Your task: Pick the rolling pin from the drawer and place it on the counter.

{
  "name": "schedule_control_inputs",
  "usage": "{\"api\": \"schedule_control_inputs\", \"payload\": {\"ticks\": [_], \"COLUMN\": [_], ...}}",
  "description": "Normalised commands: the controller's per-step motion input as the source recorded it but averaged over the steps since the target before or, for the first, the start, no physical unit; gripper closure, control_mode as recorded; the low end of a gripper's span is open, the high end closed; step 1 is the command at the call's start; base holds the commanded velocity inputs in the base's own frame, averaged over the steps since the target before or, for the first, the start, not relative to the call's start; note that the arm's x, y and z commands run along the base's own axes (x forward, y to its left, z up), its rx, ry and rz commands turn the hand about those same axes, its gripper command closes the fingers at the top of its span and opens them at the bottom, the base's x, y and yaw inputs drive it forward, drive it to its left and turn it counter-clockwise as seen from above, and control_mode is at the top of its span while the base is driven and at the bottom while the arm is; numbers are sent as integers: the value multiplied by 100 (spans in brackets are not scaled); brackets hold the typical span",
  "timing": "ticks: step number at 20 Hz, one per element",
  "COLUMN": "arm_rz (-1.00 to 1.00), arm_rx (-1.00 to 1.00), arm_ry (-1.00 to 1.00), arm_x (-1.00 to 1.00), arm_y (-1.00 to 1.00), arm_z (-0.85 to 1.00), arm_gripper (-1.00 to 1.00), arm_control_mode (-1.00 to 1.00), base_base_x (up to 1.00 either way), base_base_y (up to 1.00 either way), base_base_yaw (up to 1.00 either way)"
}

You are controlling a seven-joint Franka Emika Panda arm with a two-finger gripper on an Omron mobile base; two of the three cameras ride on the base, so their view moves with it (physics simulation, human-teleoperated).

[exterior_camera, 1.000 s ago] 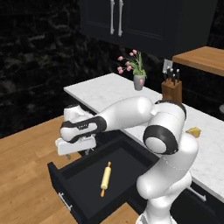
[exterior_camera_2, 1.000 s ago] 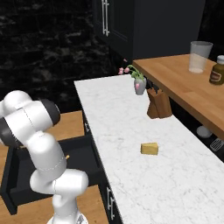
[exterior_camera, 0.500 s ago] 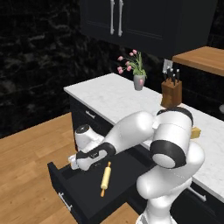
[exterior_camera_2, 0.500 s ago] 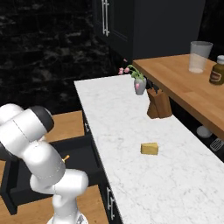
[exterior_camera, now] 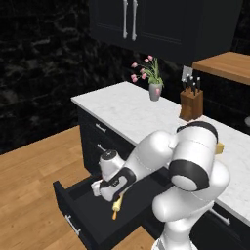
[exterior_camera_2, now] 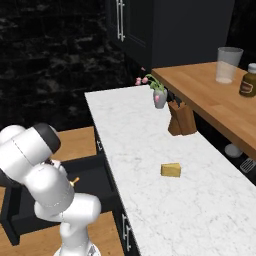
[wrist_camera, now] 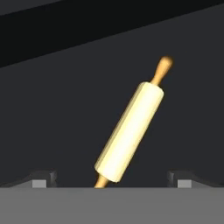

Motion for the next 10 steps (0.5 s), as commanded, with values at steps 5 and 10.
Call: {"api": "schedule_control_inputs", "payload": {"ticks": [5,10], "arm_rz": [-14,-21], "arm_rx": [-7,-6], "arm_ry": [27,47], "arm_x": [25,45], "arm_y": [-18,0], "arm_z": [0,0], "arm_gripper": [-100,-100], "arm_control_mode": [-100,-100], "base_base_x": [0,0], "base_base_y": [0,0], "base_base_yaw": [0,0]}}
